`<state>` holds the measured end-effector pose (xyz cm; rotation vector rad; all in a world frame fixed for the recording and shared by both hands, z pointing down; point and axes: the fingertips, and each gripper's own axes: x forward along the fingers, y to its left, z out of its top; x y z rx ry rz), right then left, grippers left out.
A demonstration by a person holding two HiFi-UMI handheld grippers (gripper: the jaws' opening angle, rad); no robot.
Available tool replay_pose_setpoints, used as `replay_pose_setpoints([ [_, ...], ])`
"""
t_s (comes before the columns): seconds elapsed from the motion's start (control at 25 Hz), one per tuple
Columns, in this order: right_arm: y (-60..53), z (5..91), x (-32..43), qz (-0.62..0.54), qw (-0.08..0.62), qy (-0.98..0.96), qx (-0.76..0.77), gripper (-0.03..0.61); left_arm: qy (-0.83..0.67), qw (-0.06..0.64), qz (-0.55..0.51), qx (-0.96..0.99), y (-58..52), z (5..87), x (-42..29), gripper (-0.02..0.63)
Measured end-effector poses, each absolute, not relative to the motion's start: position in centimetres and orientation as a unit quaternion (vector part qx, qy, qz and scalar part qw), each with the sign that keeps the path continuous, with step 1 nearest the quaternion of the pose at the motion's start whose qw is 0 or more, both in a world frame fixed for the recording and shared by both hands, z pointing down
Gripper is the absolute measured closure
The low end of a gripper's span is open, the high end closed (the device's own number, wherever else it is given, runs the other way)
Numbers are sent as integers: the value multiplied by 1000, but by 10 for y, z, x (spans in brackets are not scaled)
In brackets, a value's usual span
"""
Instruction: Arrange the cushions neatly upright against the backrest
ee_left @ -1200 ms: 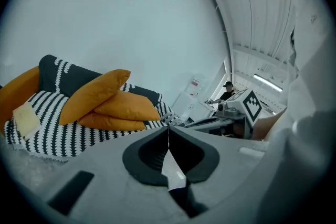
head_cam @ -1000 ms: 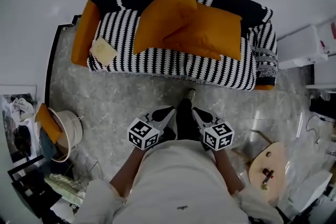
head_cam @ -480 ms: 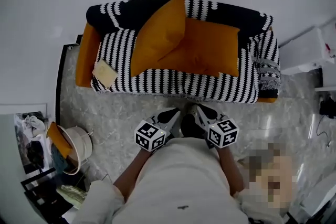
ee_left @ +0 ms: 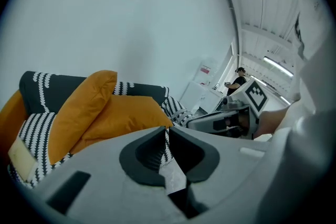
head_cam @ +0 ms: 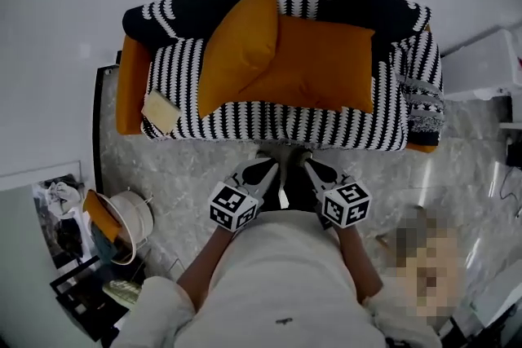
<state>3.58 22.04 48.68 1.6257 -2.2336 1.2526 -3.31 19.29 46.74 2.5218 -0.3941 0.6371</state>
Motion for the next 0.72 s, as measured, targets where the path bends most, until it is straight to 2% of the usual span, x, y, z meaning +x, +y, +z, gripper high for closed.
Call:
replay_pose_setpoints([
  [0.32, 179, 494, 37, 425, 69, -713, 554, 571, -176, 269, 255, 912, 113, 497, -65, 588],
  [0.72, 108, 472, 54, 399, 78, -669, 622, 571, -142, 226, 292, 918, 3, 539, -79, 452],
])
